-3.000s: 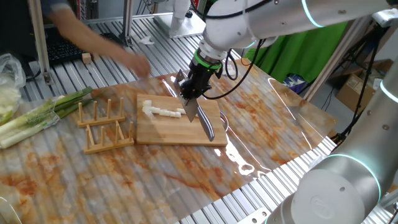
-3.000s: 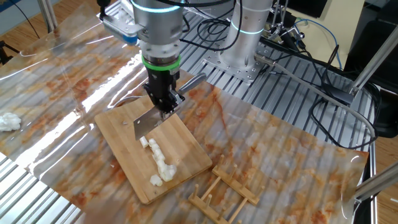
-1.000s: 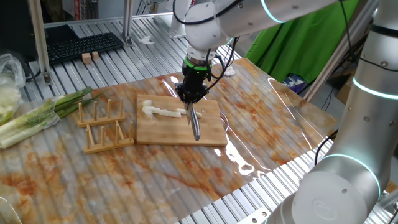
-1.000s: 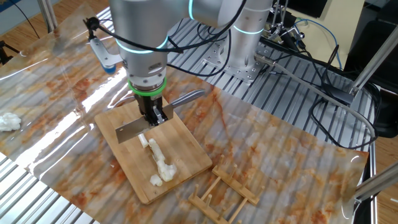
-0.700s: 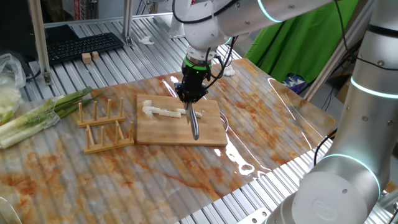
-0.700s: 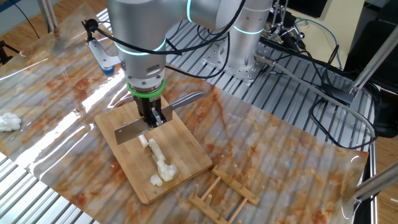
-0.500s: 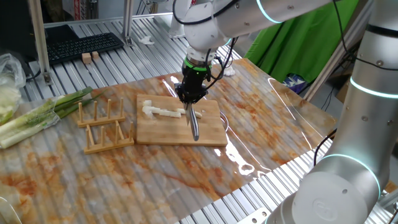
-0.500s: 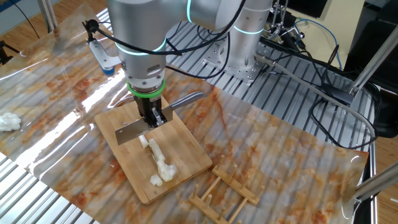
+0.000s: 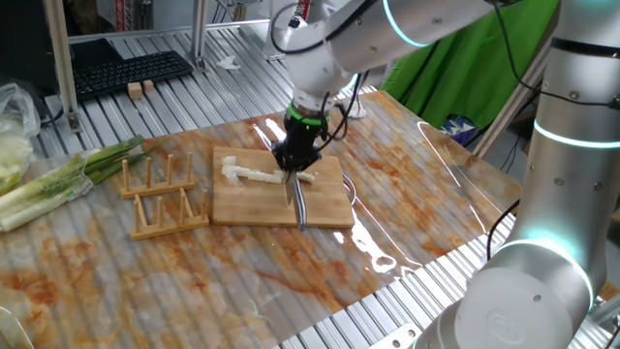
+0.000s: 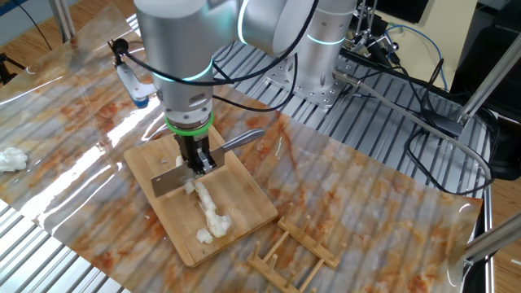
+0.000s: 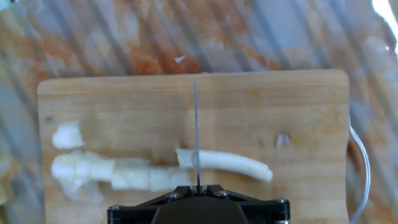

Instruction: Chop the scallions

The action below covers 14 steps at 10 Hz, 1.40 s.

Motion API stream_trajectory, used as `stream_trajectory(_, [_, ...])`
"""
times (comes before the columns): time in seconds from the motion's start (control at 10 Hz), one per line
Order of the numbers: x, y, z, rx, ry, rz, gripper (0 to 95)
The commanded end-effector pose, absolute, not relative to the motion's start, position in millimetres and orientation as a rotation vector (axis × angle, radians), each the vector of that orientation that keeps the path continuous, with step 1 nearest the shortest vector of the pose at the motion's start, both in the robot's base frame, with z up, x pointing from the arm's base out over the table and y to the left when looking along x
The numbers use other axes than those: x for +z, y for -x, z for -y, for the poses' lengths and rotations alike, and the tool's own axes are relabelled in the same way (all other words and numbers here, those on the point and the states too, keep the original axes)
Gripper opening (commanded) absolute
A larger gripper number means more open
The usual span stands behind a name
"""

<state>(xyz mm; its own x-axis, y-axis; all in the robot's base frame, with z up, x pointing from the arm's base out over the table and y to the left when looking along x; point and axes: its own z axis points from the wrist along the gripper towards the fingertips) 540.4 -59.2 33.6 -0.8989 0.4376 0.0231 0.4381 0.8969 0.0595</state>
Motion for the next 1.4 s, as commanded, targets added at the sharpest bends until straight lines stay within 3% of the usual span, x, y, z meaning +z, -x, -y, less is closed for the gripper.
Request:
stream_trajectory(0.1, [28.7,-542.7,56.0,-0.125,0.725,3.010,0.0])
stream_trajectory(1.1, [73.2,-532.8,62.2,-0.025,0.706,2.989,0.0])
stream_trajectory(1.4, [71.7,-529.0,74.9,-0.030,0.693,3.000,0.0])
